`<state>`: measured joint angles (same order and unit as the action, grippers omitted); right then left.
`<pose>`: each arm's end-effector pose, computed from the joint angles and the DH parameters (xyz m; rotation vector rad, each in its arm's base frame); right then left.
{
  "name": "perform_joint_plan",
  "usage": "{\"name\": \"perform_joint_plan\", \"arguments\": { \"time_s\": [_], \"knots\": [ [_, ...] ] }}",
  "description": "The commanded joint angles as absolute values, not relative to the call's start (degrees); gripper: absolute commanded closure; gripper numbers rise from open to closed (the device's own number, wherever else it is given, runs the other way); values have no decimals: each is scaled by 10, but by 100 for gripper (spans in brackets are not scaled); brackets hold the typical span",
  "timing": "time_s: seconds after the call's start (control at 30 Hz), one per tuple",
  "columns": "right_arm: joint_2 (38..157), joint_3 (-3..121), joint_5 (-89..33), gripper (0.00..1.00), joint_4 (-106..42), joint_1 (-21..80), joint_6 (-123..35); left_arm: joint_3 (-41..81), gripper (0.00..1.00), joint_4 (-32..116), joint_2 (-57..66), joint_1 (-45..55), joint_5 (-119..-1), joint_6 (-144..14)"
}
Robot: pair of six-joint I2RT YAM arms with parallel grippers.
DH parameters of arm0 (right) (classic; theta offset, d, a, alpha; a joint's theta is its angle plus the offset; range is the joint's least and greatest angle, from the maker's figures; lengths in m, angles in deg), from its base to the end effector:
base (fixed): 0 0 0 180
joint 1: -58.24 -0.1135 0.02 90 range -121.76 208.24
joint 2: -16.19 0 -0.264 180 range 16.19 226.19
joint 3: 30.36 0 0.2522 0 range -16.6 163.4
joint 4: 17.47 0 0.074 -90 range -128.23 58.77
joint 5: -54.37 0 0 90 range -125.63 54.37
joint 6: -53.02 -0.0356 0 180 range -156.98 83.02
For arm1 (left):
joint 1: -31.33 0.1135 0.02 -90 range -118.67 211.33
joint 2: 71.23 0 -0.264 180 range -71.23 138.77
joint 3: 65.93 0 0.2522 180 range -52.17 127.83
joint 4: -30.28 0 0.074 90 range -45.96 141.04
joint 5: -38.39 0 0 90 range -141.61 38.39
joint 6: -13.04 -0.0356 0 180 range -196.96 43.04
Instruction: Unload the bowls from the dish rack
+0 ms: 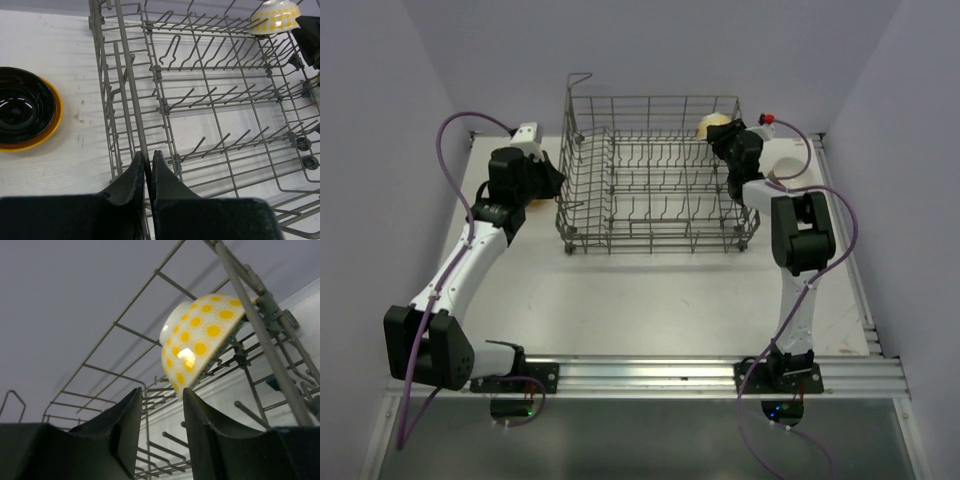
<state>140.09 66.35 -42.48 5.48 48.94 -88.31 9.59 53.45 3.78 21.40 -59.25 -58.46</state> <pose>0.4947 0.0767 0.2093 0.6937 1.5438 0.7048 0.2994 -0.0572 0.3287 -0.0604 1.9897 -0.4540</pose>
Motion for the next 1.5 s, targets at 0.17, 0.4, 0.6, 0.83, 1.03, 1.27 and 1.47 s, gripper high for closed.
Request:
{"name": "perform_joint_plan", "arguments": {
  "time_s": [0.17,0.4,0.6,0.83,1.03,1.27,1.47],
  "knots": [
    [1413,680,-401,46,103,487,-917,103,100,541,46,192,-670,-633],
    [1387,646,-403,40,109,487,-924,103,100,542,46,191,-672,-633],
    [1328,612,-383,32,106,493,-910,104,100,545,46,191,-667,-632],
    [1261,630,-409,27,-31,492,-873,106,100,550,46,191,-657,-630],
    [1256,696,-442,29,-164,487,-840,107,100,552,44,191,-658,-625],
    [1281,738,-464,30,-240,478,-847,106,100,552,40,191,-661,-624],
    [1319,797,-489,28,-310,473,-844,106,100,551,37,190,-665,-622]
  ]
}}
